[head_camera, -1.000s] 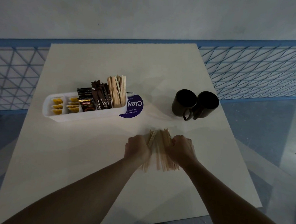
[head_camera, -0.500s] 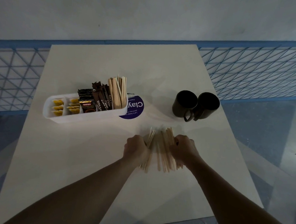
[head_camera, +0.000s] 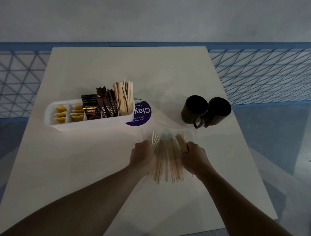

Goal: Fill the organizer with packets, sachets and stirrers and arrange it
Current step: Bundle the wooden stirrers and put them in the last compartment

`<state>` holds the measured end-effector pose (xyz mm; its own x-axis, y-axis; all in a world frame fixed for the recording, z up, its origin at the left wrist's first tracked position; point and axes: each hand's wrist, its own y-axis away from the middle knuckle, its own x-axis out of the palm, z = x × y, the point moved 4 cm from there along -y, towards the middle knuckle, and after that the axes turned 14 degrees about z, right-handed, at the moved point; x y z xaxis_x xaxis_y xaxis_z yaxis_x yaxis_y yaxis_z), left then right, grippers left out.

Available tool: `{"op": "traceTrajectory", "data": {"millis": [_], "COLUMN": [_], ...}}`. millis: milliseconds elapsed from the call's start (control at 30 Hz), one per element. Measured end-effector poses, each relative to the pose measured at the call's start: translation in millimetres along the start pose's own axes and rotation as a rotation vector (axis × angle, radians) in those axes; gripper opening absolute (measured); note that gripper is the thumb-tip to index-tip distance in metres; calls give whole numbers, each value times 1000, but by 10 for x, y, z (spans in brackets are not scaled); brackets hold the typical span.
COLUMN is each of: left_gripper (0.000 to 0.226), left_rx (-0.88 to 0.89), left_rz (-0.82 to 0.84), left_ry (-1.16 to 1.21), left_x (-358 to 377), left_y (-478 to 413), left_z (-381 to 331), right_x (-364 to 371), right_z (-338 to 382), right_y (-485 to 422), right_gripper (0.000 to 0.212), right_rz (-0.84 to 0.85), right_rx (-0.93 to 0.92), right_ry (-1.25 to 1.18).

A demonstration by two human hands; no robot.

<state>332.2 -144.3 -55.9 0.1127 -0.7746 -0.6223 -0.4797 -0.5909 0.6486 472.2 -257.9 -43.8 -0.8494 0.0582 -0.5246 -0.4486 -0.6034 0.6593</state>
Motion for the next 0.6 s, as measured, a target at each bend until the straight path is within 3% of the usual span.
{"op": "traceTrajectory", "data": {"millis": [400, 600], "left_gripper": [31, 26], "left_rx": [-32, -87], "left_rz": [102, 51], "left_ry": [90, 78], "left_x": [-216, -45], "left_y": [-44, 39], "left_z": [-130, -85], "right_x": [-9, -20], "right_z": [11, 23], "right_y": [-28, -26], "right_gripper": [21, 17], "right_rz": [4, 15], "right_rx": [-12, -3], "right_ry": [-10, -3]}}
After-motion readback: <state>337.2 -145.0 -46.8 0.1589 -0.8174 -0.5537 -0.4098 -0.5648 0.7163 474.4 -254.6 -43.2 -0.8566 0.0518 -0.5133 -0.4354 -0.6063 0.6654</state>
